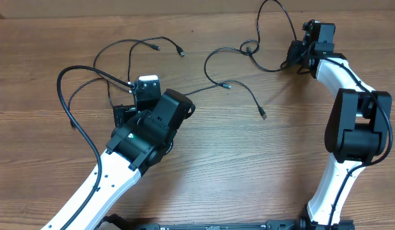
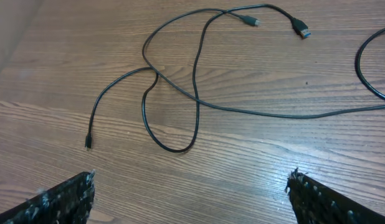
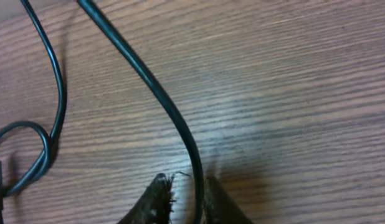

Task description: Untangle cables

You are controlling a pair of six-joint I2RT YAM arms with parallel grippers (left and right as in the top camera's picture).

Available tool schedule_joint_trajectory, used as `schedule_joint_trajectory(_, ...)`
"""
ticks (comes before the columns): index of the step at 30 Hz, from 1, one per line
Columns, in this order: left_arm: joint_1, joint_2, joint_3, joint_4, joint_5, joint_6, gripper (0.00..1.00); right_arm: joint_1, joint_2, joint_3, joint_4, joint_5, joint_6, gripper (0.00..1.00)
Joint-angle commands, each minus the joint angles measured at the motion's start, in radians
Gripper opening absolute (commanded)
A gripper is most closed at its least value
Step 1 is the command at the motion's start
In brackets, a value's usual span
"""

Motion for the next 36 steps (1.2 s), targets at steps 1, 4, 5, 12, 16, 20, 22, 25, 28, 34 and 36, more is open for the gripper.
schedule_joint_trajectory(1,0.005,0.0,0.0,0.003,-0.023,-0.012,1.0,0.0,0.021,0.027,0.02,-0.003,-0.002,0.25)
schedule_joint_trajectory(4,0.005,0.0,0.0,0.003,-0.023,-0.012,1.0,0.0,0.036,0.027,0.032,-0.003,-0.002,0.35)
schedule_joint_trajectory(5,0.005,0.0,0.0,0.003,-0.022,-0.012,1.0,0.0,0.045,0.027,0.042,-0.002,-0.002,0.38)
schedule_joint_trajectory(12,0.005,0.0,0.0,0.003,-0.024,-0.012,0.99,0.0,0.085,0.027,0.11,0.002,-0.002,0.38)
schedule_joint_trajectory(16,0.006,0.0,0.0,0.013,-0.024,-0.001,1.0,0.0,0.089,0.027,0.129,0.005,-0.002,0.22)
schedule_joint_trajectory(20,0.006,0.0,0.0,0.045,-0.024,0.035,1.0,0.0,0.089,0.027,0.13,0.034,-0.001,0.04)
schedule_joint_trajectory(22,0.006,0.0,0.0,0.053,-0.024,0.045,0.99,0.0,0.089,0.028,0.121,0.056,-0.001,0.04)
schedule_joint_trajectory(25,0.008,0.0,0.0,0.062,-0.024,0.052,1.0,-0.005,0.089,0.04,0.097,0.104,-0.001,0.04)
schedule_joint_trajectory(28,0.013,0.0,0.0,0.07,-0.024,0.051,0.99,-0.016,0.087,0.077,0.062,0.119,-0.001,0.04)
schedule_joint_trajectory(34,0.027,0.0,0.0,0.07,-0.023,0.051,1.0,-0.092,0.086,0.242,-0.076,0.158,0.0,0.04)
schedule_joint_trajectory(36,0.027,0.0,0.0,0.07,-0.023,0.051,1.0,-0.13,0.086,0.295,-0.121,0.167,0.0,0.04)
